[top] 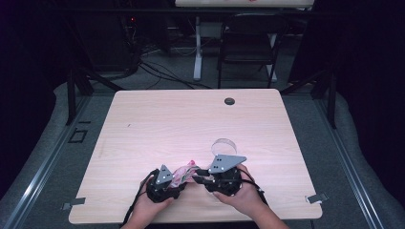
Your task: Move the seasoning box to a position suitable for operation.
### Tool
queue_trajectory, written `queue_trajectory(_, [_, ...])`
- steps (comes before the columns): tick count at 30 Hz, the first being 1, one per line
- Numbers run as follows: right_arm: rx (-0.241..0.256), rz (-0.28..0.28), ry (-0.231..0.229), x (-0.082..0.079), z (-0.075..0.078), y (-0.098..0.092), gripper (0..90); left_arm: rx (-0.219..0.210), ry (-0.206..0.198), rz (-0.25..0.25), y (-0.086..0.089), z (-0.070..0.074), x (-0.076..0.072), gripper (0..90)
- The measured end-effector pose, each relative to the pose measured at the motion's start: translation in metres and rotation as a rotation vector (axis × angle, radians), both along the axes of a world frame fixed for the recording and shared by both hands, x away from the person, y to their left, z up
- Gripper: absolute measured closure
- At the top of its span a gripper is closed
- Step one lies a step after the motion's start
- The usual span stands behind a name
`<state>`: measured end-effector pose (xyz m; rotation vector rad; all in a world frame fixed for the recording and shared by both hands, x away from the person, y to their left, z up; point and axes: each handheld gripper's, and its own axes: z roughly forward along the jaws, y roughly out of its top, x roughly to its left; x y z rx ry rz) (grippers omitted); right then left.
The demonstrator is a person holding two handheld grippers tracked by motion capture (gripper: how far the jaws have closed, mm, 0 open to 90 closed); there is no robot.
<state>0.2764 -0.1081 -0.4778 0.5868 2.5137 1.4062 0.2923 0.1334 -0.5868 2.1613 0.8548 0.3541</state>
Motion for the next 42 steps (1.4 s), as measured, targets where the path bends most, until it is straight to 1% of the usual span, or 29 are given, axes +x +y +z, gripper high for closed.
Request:
queue_trajectory(2, [0.002, -0.001, -0.007, 0.000, 0.004, -0.003, 70.4, 0.000, 0.000, 0.000, 0.000, 0.000, 0.000, 49.0])
queue_trajectory(5, [0.020, -0.012, -0.006, 0.000, 0.007, -0.007, 66.9, 0.000, 0.007, -0.002, 0.001, 0.001, 0.000, 49.4])
queue_trajectory(6, [0.026, -0.012, -0.005, 0.001, 0.008, -0.008, 65.6, -0.005, 0.000, 0.004, 0.000, 0.000, 0.000, 49.5])
queue_trajectory(7, [0.031, -0.013, -0.005, 0.001, 0.009, -0.009, 63.7, -0.006, 0.003, 0.002, 0.000, 0.000, 0.000, 49.5])
queue_trajectory(9, [0.038, -0.018, -0.018, 0.001, 0.011, -0.010, 58.4, -0.003, 0.004, -0.001, 0.001, 0.000, 0.001, 49.5])
queue_trajectory(11, [0.045, -0.028, -0.040, 0.000, 0.012, -0.011, 54.9, -0.006, 0.005, 0.001, 0.001, 0.000, 0.001, 49.5])
queue_trajectory(12, [0.044, -0.029, -0.072, 0.000, 0.013, -0.010, 49.6, -0.006, 0.005, 0.001, 0.001, 0.000, 0.001, 49.5])
queue_trajectory(13, [0.044, -0.029, -0.072, 0.000, 0.013, -0.010, 49.6, -0.005, 0.005, 0.000, 0.001, 0.000, 0.001, 49.5])
queue_trajectory(16, [0.022, -0.026, -0.103, 0.001, 0.011, -0.008, 47.3, -0.003, 0.001, 0.001, 0.000, 0.000, 0.000, 49.6])
queue_trajectory(17, [0.016, -0.026, -0.107, 0.002, 0.010, -0.007, 47.4, -0.002, 0.001, 0.001, 0.000, 0.000, 0.000, 49.6])
queue_trajectory(21, [0.015, -0.022, -0.104, 0.004, 0.008, -0.002, 48.9, 0.004, -0.005, -0.001, 0.000, 0.000, 0.000, 49.6])
queue_trajectory(23, [0.006, -0.009, -0.112, 0.005, 0.006, 0.001, 50.7, 0.008, -0.006, -0.002, 0.000, 0.000, -0.001, 49.5])
queue_trajectory(25, [0.006, 0.004, -0.109, 0.005, 0.004, 0.003, 52.5, 0.010, -0.011, -0.002, -0.001, 0.000, -0.001, 49.6])
queue_trajectory(28, [-0.013, 0.025, -0.114, 0.006, 0.002, 0.007, 55.3, 0.015, -0.014, -0.003, -0.001, 0.000, -0.001, 49.6])
queue_trajectory(30, [-0.015, 0.026, -0.121, 0.006, 0.000, 0.009, 55.3, 0.011, -0.010, 0.000, -0.001, 0.000, -0.001, 49.6])
queue_trajectory(32, [-0.010, 0.027, -0.117, 0.007, 0.000, 0.009, 56.3, 0.010, -0.010, 0.001, -0.001, 0.000, -0.001, 49.5])
queue_trajectory(36, [-0.015, 0.019, -0.116, 0.009, 0.000, 0.007, 56.4, 0.014, -0.015, -0.001, -0.001, 0.000, -0.001, 49.5])
queue_trajectory(39, [-0.018, 0.014, -0.138, 0.007, 0.001, 0.007, 55.7, 0.013, -0.014, 0.000, -0.001, 0.000, -0.001, 49.6])
queue_trajectory(42, [-0.015, 0.031, -0.175, 0.003, 0.003, 0.008, 55.9, 0.016, -0.017, 0.001, -0.001, 0.000, -0.002, 49.5])
